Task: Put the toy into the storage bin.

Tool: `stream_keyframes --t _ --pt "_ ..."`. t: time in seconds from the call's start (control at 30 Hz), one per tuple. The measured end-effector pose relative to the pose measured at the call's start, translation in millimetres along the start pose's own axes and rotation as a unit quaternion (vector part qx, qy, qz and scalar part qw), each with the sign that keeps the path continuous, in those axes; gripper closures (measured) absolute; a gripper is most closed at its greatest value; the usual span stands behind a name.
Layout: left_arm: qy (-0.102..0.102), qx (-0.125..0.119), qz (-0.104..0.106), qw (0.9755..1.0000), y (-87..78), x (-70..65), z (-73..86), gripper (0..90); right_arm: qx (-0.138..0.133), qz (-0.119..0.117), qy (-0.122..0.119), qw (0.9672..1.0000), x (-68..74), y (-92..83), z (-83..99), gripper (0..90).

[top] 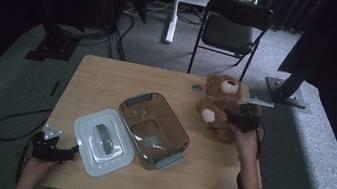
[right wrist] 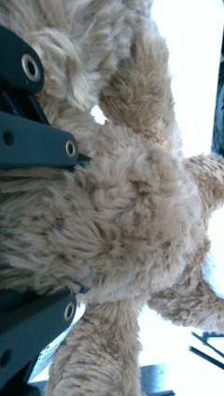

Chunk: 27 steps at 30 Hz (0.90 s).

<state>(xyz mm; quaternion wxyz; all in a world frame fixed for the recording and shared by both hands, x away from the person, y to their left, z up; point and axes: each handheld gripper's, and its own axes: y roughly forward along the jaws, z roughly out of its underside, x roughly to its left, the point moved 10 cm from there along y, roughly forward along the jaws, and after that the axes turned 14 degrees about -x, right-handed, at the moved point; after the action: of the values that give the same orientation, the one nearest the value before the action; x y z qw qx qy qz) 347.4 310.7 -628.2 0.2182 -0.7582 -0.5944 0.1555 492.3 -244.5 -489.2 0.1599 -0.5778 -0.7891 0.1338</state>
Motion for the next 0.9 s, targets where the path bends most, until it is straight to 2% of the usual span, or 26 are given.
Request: stream_keyframes --t 0.03,0.1,0.2,0.27,0.3,0.4,0.43,0.47,0.5,0.53,0.57,0.63,0.67,0.7,0.73,0.77,0.9 --pt "0.0 0.0 0.0 1.0 0.0 0.0 0.0 1.2 -0.009 -0.005 -0.012 0.9999 7.4 -7.9 -9.1 62.7" --pt "0.0 0.0 0.0 1.0 0.0 0.0 0.0 1.2 -0.013 -0.007 -0.016 0.9998 10.1 -10.4 -12.3 62.8" --pt "0.0 0.0 0.0 1.0 0.0 0.0 0.0 1.2 -0.035 -0.023 -0.027 0.9988 27.0 -24.2 -30.7 62.8" --pt "0.0 0.0 0.0 1.0 0.0 0.0 0.0 1.2 -0.038 -0.026 -0.029 0.9985 30.3 -26.4 -33.7 62.8" --pt "0.001 0.0 0.0 1.0 -0.1 0.1 0.0 1.2 -0.047 -0.036 -0.036 0.9976 40.5 -32.5 -41.8 62.8" --pt "0.0 0.0 0.0 1.0 0.0 0.0 0.0 1.2 -0.052 -0.044 -0.039 0.9969 48.6 -37.0 -47.5 62.8" --pt "0.0 -0.001 0.0 1.0 0.1 0.0 -0.1 1.2 -0.06 -0.055 -0.042 0.9958 57.9 -41.9 -53.7 62.8" --pt "0.0 -0.001 0.0 1.0 0.1 0.0 -0.1 1.2 -0.06 -0.055 -0.042 0.9958 57.9 -41.9 -53.7 62.8" --pt "0.001 0.0 0.0 1.0 0.0 0.1 -0.1 1.2 -0.068 -0.065 -0.05 0.9944 69.2 -47.7 -60.1 62.7" --pt "0.001 0.0 0.0 1.0 0.0 0.1 -0.1 1.2 -0.068 -0.065 -0.05 0.9944 69.2 -47.7 -60.1 62.7" --pt "0.001 0.0 0.0 1.0 0.0 0.2 0.0 1.2 -0.074 -0.076 -0.055 0.9929 80.4 -53.4 -65.2 62.7" --pt "0.001 0.0 0.0 1.0 0.0 0.1 0.0 1.2 -0.08 -0.089 -0.059 0.991 91.2 -58.6 -69.1 62.6" --pt "0.001 0.0 0.0 1.0 0.0 0.1 0.0 1.2 -0.08 -0.089 -0.059 0.991 91.2 -58.6 -69.1 62.6" --pt "0.0 0.0 0.0 1.0 0.0 0.1 -0.1 1.2 -0.086 -0.109 -0.064 0.9883 106.7 -64.9 -72.9 62.6" --pt "0.001 0.0 0.0 1.0 -0.1 0.1 0.0 1.2 -0.086 -0.109 -0.064 0.9883 106.7 -64.9 -72.9 62.6" --pt "0.0 0.0 0.0 1.0 0.0 0.1 -0.1 1.2 -0.09 -0.124 -0.072 0.9855 120.6 -69.9 -75.6 62.5" --pt "0.001 0.0 0.0 1.0 0.0 0.1 -0.1 1.2 -0.096 -0.149 -0.087 0.9803 146.6 -75.6 -76.7 62.5"
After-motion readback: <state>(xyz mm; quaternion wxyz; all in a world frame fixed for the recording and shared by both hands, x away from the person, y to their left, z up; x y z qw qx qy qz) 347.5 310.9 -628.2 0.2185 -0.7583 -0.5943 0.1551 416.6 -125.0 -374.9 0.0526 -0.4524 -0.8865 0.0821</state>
